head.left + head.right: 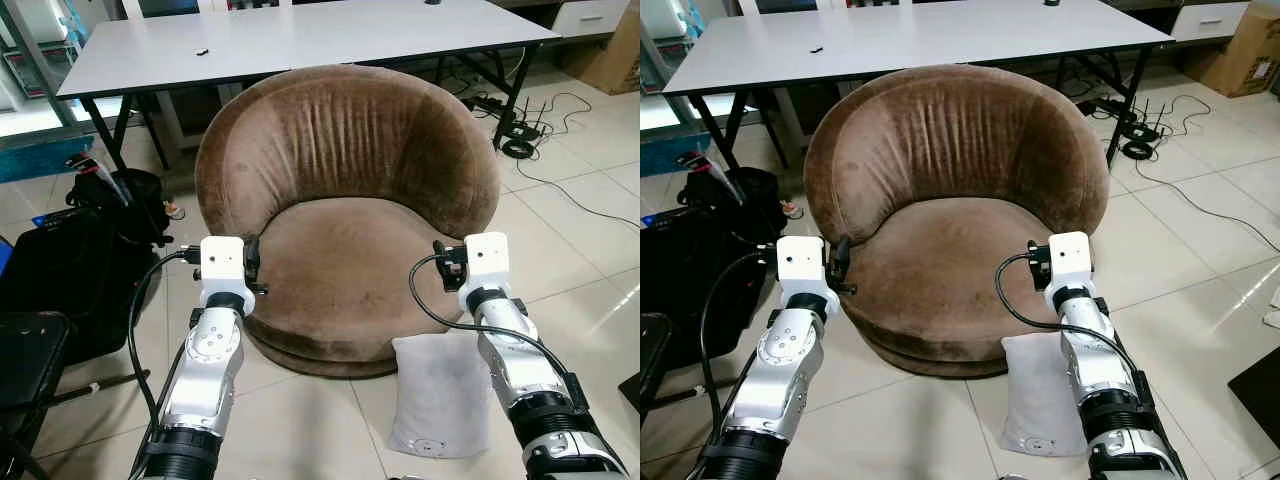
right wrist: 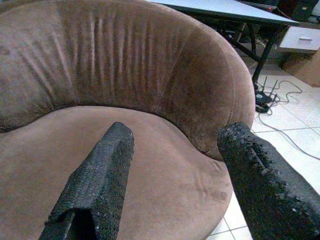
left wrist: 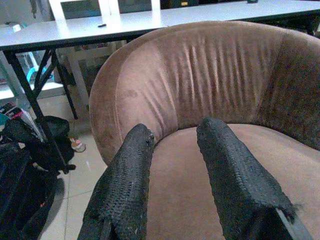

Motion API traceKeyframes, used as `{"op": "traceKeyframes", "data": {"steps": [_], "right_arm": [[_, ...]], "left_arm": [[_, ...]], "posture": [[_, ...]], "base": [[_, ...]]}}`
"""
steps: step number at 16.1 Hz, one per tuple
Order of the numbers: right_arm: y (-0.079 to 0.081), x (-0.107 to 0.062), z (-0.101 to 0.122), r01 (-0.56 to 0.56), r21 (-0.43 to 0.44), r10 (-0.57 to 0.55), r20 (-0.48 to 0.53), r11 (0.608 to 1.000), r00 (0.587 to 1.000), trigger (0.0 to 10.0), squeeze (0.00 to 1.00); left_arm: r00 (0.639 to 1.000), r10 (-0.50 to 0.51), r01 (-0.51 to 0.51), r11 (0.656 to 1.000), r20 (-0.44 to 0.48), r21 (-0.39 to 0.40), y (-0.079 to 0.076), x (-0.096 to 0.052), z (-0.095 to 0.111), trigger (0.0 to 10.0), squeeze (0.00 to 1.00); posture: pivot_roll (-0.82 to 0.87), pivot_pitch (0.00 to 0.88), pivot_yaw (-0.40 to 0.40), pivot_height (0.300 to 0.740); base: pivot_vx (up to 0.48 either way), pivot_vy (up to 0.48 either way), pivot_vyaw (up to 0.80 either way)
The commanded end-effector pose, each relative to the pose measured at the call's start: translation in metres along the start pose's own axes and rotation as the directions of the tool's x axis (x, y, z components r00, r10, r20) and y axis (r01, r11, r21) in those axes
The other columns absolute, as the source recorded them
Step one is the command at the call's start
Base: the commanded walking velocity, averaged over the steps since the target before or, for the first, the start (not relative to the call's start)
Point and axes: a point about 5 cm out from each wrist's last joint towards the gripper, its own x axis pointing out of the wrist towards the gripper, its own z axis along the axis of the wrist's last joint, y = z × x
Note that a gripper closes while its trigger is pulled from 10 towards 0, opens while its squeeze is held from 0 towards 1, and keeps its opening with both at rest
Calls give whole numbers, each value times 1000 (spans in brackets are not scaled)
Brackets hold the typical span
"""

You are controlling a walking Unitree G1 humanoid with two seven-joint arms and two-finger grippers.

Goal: Move the pillow to the sofa from floor

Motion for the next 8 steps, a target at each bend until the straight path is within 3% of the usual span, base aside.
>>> {"op": "traceKeyframes", "data": {"steps": [1, 8], "right_arm": [[0, 2, 3, -3, -11, 3, 10, 1000, 1000, 10000, 0], [1, 2, 4, -6, -11, 6, 15, 1000, 1000, 10000, 0]], "left_arm": [[1000, -3, 3, 1000, -1, 13, -1, 1, 0, 10000, 0], [1000, -7, 7, 1000, 0, 10, -3, 0, -1, 10000, 0]], "posture": [[-122, 0, 40, 740], [-122, 0, 41, 740]], "base": [[0, 0, 0], [0, 0, 0]]}}
